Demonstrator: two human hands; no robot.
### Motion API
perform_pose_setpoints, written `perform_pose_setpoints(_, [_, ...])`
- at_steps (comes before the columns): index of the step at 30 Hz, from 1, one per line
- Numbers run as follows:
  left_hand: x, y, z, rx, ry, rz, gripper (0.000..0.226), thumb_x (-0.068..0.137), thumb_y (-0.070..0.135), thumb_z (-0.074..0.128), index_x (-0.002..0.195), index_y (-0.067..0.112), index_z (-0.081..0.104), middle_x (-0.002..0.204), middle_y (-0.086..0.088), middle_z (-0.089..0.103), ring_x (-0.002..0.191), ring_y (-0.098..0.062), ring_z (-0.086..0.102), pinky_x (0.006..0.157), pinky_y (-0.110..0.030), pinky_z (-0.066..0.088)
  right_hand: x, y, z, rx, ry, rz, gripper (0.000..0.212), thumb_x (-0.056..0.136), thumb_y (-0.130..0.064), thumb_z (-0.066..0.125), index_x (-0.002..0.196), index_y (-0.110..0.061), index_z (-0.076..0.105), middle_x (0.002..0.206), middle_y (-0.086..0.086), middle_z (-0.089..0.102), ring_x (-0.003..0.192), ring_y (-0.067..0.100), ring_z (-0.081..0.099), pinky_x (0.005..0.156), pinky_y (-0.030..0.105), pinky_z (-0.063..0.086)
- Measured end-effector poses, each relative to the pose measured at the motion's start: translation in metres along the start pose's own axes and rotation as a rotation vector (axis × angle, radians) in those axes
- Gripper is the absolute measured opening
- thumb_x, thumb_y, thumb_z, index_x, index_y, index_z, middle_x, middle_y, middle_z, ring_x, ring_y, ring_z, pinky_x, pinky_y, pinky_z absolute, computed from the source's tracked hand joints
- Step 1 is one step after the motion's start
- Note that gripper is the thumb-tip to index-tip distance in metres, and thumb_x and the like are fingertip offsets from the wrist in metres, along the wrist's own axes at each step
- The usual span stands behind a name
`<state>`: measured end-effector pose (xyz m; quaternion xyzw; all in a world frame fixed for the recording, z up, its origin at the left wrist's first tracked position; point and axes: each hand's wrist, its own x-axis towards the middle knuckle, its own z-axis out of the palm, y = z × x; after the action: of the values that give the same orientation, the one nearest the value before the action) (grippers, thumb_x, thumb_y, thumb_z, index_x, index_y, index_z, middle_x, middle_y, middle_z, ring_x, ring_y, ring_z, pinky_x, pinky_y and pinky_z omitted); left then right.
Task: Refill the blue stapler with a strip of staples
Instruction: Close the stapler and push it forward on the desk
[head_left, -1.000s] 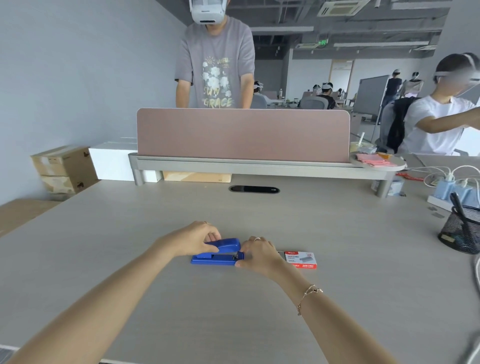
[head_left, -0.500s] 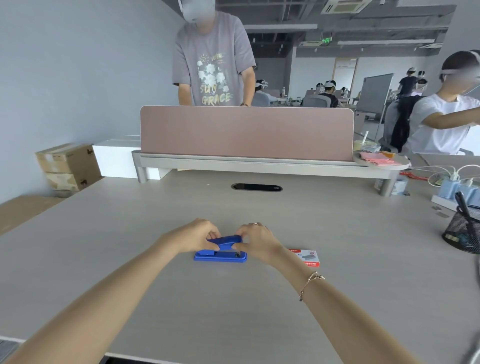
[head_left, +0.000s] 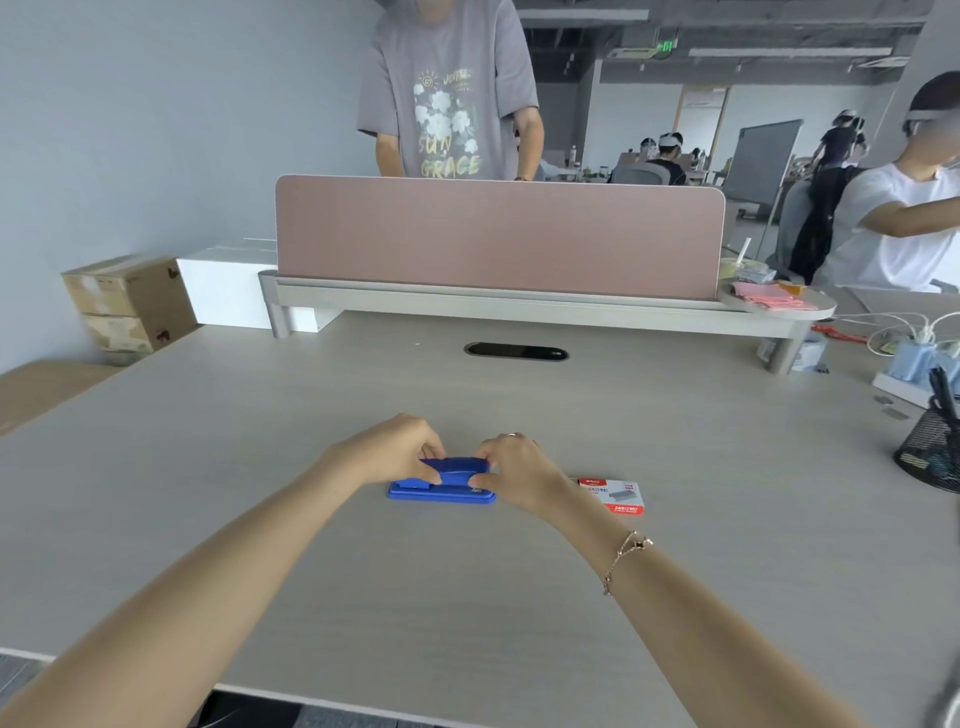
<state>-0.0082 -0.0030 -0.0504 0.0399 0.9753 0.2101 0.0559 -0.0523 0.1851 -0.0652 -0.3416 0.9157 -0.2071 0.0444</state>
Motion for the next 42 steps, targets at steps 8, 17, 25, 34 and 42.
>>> perform_pose_setpoints(8, [0.000,-0.007,0.008,-0.065,0.040,0.004,0.022,0.081,0.018,0.071,0.102,0.019,0.073,0.093,0.001,0.074,0.081,-0.010,0.066,0.074,-0.021,0.052,0.003,0.004,0.003,-0.015,-0.008,-0.007,0.028,0.087,-0.025,0.059,0.108,-0.008,0.064,0.106,0.015,0.066,0.102,0.030,0.057,0.090,0.036,0.043])
perform_pose_setpoints(17, [-0.004,-0.005,0.008,-0.040,0.034,0.016,0.022,0.083,0.018,0.067,0.105,0.016,0.071,0.097,-0.003,0.073,0.087,-0.017,0.066,0.078,-0.029,0.052,0.004,0.000,-0.001,-0.062,-0.027,-0.007,0.027,0.086,-0.027,0.059,0.106,-0.009,0.063,0.103,0.012,0.067,0.100,0.028,0.057,0.091,0.035,0.042])
perform_pose_setpoints(25, [-0.012,-0.011,0.007,-0.078,0.067,0.042,0.021,0.083,0.018,0.068,0.104,0.016,0.069,0.097,0.003,0.069,0.087,-0.010,0.064,0.079,-0.025,0.053,-0.003,-0.004,-0.005,0.015,0.035,0.004,0.026,0.085,-0.027,0.058,0.105,-0.013,0.062,0.105,0.011,0.066,0.102,0.026,0.056,0.094,0.037,0.039])
perform_pose_setpoints(34, [-0.014,-0.024,0.009,-0.084,0.058,0.014,0.018,0.082,0.020,0.071,0.099,0.020,0.069,0.095,0.002,0.070,0.083,-0.013,0.064,0.075,-0.026,0.050,-0.008,0.006,0.004,0.199,-0.030,0.105,0.033,0.075,-0.024,0.070,0.104,-0.010,0.062,0.101,0.011,0.067,0.099,0.028,0.061,0.088,0.038,0.048])
perform_pose_setpoints(42, [-0.015,-0.029,0.014,-0.083,0.047,-0.003,0.019,0.080,0.016,0.072,0.093,0.028,0.065,0.079,0.014,0.059,0.070,-0.006,0.053,0.064,-0.021,0.040,-0.001,0.015,0.019,0.049,-0.026,0.112,0.035,0.072,-0.041,0.070,0.096,-0.016,0.065,0.091,0.001,0.050,0.094,0.023,0.053,0.088,0.033,0.037])
